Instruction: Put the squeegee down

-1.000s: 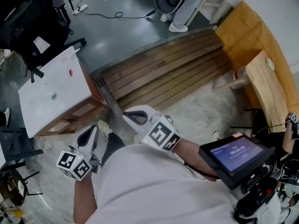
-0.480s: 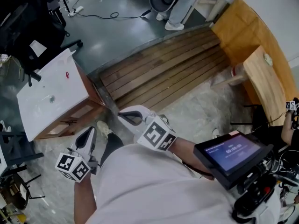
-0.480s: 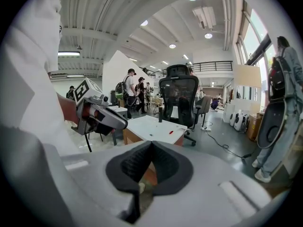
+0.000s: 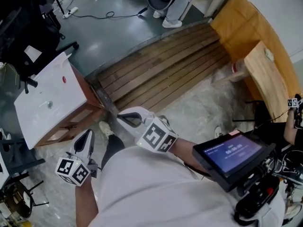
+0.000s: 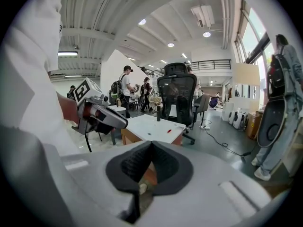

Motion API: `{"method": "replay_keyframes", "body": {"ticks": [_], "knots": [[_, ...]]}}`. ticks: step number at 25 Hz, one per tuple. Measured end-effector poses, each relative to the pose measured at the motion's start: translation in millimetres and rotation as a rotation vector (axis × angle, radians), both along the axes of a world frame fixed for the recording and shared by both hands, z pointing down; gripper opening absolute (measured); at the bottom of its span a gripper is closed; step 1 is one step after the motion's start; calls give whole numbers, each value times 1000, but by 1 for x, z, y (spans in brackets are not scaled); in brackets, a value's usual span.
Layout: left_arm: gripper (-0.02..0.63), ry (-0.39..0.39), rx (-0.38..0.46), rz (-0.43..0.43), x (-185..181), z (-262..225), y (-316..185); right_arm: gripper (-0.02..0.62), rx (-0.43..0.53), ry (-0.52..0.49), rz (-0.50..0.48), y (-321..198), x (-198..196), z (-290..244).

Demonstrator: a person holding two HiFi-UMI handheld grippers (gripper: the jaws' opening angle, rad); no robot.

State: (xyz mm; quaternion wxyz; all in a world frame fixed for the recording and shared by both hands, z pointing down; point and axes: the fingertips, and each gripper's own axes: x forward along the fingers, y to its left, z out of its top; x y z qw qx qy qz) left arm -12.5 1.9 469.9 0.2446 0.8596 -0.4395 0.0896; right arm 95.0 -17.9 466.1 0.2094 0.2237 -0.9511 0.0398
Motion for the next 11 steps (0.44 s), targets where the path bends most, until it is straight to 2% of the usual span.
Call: {"method": "replay_keyframes", "body": {"ticks": [11], "knots": [[8, -20, 3, -68, -16, 0, -14, 2, 7, 18, -4, -4, -4, -1]]}}
